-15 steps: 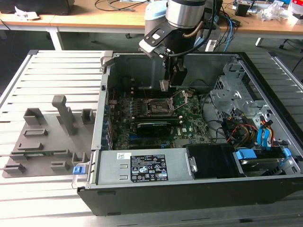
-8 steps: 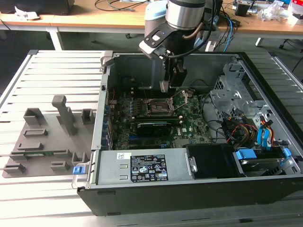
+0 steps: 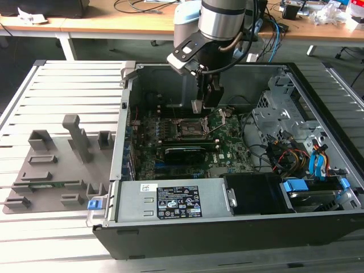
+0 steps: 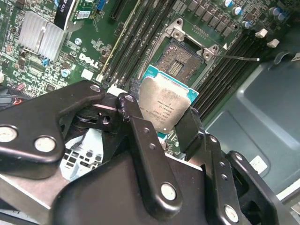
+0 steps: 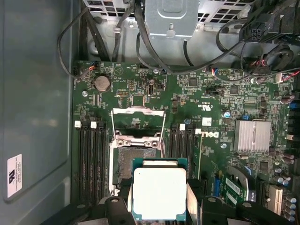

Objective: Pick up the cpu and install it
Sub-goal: 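Place the cpu into insertion slot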

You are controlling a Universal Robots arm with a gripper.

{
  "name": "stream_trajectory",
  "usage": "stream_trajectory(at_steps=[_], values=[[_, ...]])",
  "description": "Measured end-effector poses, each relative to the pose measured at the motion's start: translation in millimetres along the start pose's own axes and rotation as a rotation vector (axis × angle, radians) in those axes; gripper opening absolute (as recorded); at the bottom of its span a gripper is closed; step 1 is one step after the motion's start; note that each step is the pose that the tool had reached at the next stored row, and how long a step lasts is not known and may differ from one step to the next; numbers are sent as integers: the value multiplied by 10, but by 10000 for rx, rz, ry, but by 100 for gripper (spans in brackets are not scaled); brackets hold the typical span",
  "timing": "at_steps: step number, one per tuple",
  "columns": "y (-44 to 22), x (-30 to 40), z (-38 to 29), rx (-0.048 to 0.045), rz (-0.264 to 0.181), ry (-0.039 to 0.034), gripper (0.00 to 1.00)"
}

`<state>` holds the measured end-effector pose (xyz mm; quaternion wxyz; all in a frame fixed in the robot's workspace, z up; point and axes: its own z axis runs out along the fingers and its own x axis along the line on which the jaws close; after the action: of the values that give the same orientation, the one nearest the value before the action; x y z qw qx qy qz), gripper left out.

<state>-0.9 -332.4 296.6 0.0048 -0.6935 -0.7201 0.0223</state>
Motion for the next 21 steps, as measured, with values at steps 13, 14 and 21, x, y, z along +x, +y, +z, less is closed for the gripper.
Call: stream_trajectory(at_steps=[13, 14, 21], values=[[5, 3, 136, 0, 0, -2, 55], [6, 4, 151, 0, 0, -1, 55], [-51, 38, 256, 0, 1, 0, 55]])
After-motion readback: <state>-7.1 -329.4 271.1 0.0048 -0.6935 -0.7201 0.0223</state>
